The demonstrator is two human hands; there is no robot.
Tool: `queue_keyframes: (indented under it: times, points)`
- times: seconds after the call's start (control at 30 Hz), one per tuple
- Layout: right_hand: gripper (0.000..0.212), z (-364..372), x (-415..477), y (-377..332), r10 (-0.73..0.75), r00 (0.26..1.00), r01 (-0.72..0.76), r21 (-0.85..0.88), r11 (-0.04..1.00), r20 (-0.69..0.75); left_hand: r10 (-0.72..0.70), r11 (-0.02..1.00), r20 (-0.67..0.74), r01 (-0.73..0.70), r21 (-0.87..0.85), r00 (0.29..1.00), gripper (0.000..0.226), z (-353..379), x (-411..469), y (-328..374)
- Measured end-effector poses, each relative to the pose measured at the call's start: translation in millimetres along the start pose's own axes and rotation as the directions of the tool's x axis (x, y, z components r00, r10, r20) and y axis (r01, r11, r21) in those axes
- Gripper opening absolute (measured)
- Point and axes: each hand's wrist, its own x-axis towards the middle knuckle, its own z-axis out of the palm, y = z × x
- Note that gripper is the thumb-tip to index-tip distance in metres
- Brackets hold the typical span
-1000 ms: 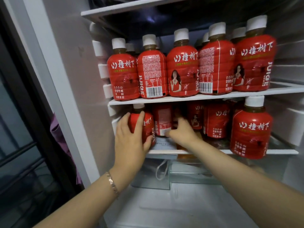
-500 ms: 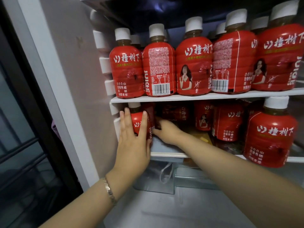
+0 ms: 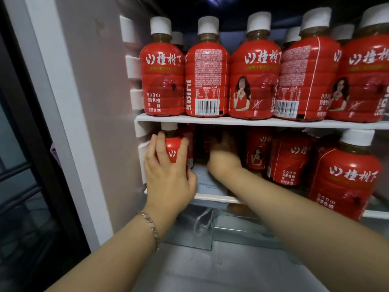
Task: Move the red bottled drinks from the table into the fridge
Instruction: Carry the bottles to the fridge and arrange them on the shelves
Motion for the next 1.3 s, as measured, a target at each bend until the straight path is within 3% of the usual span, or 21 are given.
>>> queue_keyframes:
  times: [0.07,0.13,0.37,0.47,0.57,0.73,0.83,0.93,1.0,1.07,1.13,1.23,1.3]
  points:
    - [0.076,-2.8,9.5,10.3,0.056,0.998,-0.052,-0.116,0.992,0.032,0.007,1.0,0.004,-0.007,0.011,1.0,0.058,1.5,-1.0,0.1]
    - [0.089,-4.0,13.9,14.7,0.086,0.993,-0.076,-0.116,0.99,0.076,0.013,1.0,0.003,-0.013,0.015,1.0,0.058,1.8,-0.9,-0.7]
    - [0.085,0.3,11.2,3.8,-0.032,0.999,0.026,-0.194,0.981,-0.029,0.024,0.999,-0.001,-0.024,0.036,1.0,0.06,3.3,-1.6,-1.6]
    - [0.1,-4.6,21.5,1.6,-0.026,0.999,0.036,-0.225,0.974,0.046,0.02,0.998,0.008,-0.02,0.058,1.0,0.06,3.9,-1.5,-1.2]
    - [0.099,-8.6,27.6,0.0,-0.056,0.996,0.075,-0.286,0.955,0.074,0.018,0.998,0.009,-0.019,0.064,1.0,0.06,4.2,-2.2,-1.9]
    - [0.08,-14.3,8.5,-6.3,0.016,0.992,-0.001,-0.126,0.992,0.125,0.02,0.998,0.011,-0.02,0.061,1.0,0.06,3.8,-2.1,-2.2]
    - [0.073,-21.5,-31.4,-5.1,-0.08,0.991,0.068,0.106,0.992,0.111,0.028,0.999,0.015,-0.029,0.045,0.999,0.061,4.0,-3.2,-3.4]
    - [0.06,-35.0,-67.2,-1.1,-0.16,0.984,0.123,0.347,0.93,0.078,0.027,0.999,0.017,-0.028,0.04,0.999,0.061,3.8,-3.9,-2.4]
    - [0.042,-43.7,-72.0,-3.1,-0.067,0.998,0.062,0.457,0.887,-0.007,0.03,0.999,0.019,-0.031,0.042,0.999,0.061,3.7,-2.8,-1.6]
    - [0.043,-52.0,-61.9,-7.5,0.085,0.994,-0.051,0.385,0.921,-0.072,0.018,0.999,0.034,-0.019,0.041,0.999,0.061,3.7,-3.6,-2.1]
    - [0.049,-65.9,-53.1,-9.0,0.186,0.976,-0.208,0.219,0.953,0.116,0.02,0.999,0.048,-0.022,0.045,0.999,0.061,2.4,-3.9,-1.2]
    - [0.038,-85.7,-53.1,-9.1,0.257,0.803,-0.472,0.312,0.824,0.537,0.02,0.998,0.053,-0.023,0.053,0.998,0.061,0.9,-2.5,-1.0]
    - [0.033,-87.1,-58.7,-6.4,0.249,0.786,-0.52,0.387,0.762,0.566,0.019,0.999,0.05,-0.021,0.047,0.999,0.06,0.8,-2.3,-1.2]
